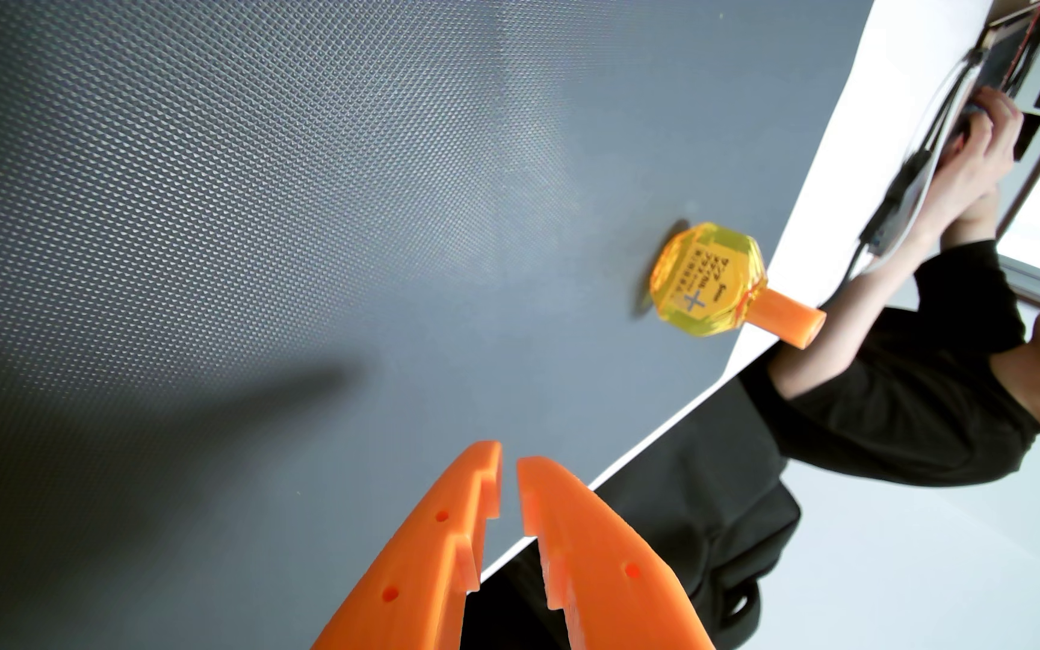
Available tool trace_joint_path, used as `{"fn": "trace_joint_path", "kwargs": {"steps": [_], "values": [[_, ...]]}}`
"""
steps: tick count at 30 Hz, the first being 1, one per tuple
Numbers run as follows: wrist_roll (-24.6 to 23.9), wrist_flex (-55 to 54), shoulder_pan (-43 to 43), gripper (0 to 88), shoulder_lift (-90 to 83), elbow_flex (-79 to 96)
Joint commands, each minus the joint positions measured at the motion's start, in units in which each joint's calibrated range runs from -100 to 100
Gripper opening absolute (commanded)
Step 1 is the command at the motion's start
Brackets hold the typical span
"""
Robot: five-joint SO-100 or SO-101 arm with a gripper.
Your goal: Grab the eyedrops
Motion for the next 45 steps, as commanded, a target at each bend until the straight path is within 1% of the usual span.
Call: {"fn": "trace_joint_path", "kwargs": {"steps": [1, 33, 36, 40, 45], "values": [[0.11, -0.13, -0.12, 1.1, -0.34, -0.16], [0.16, -0.22, 0.13, 1.1, -0.34, -0.16], [-0.21, -2.47, -0.36, 1.1, -0.42, 0.02], [-0.42, -8.18, -0.45, 1.1, -0.42, 0.02], [-4.34, -9.13, -0.53, 1.0, -0.08, -2.77]]}}
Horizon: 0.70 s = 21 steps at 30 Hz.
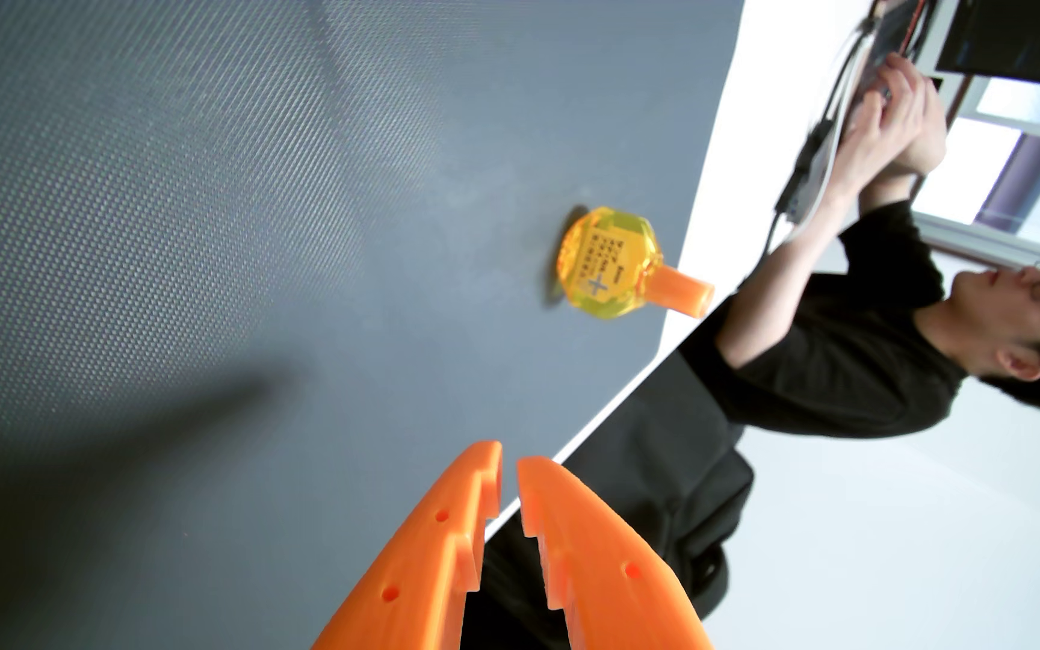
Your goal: Grab the eyedrops
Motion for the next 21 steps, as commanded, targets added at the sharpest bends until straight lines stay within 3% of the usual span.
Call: {"fn": "trace_joint_path", "kwargs": {"steps": [1, 8, 21], "values": [[-1.83, 0.10, -0.31, 1.0, -0.17, -3.67], [-1.99, 6.85, -1.48, 1.0, -0.17, -10.60], [-1.94, 6.85, -1.31, 1.4, 6.20, -16.55]]}}
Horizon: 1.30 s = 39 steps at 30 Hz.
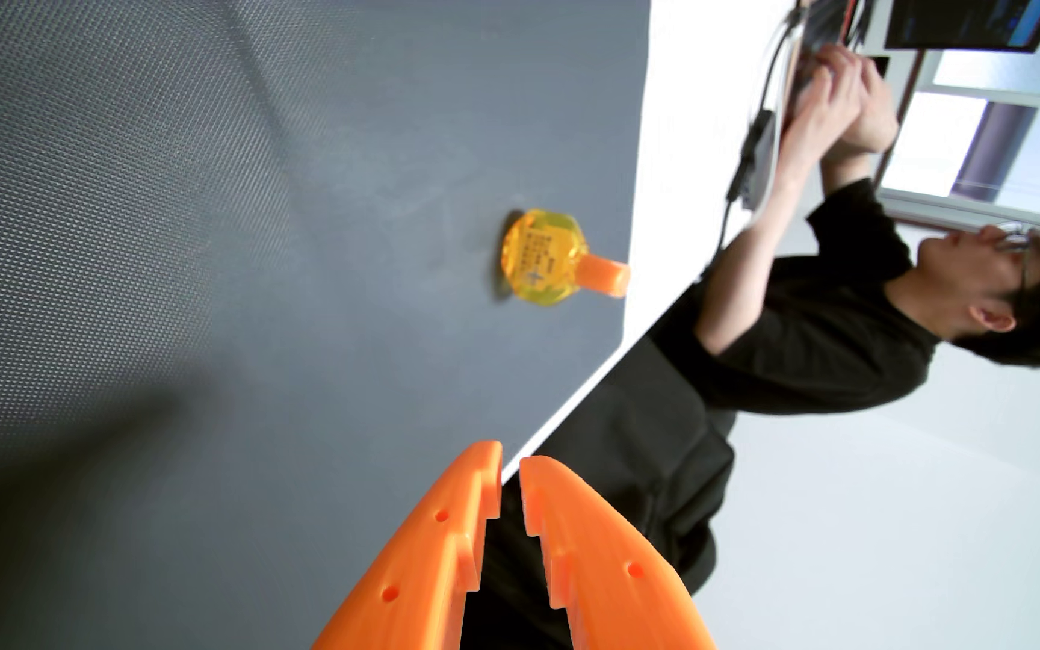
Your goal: Grab the eyedrops
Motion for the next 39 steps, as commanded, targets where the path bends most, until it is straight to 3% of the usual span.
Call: {"fn": "trace_joint_path", "kwargs": {"steps": [1, 12, 16, 22, 28, 33, 39], "values": [[-0.11, -0.03, 0.11, 1.4, 6.72, -6.34], [-0.26, -2.54, 2.52, 1.4, 39.92, -28.22], [-2.77, -2.11, 2.52, 2.0, 48.92, -34.71], [-4.92, -2.46, 1.86, 17.3, 61.32, -41.37], [-5.97, -1.85, 2.27, 18.4, 72.53, -50.64], [-6.02, -1.24, 2.52, 24.2, 81.96, -57.76], [-7.85, 5.42, 2.52, 24.8, 91.30, -68.83]]}}
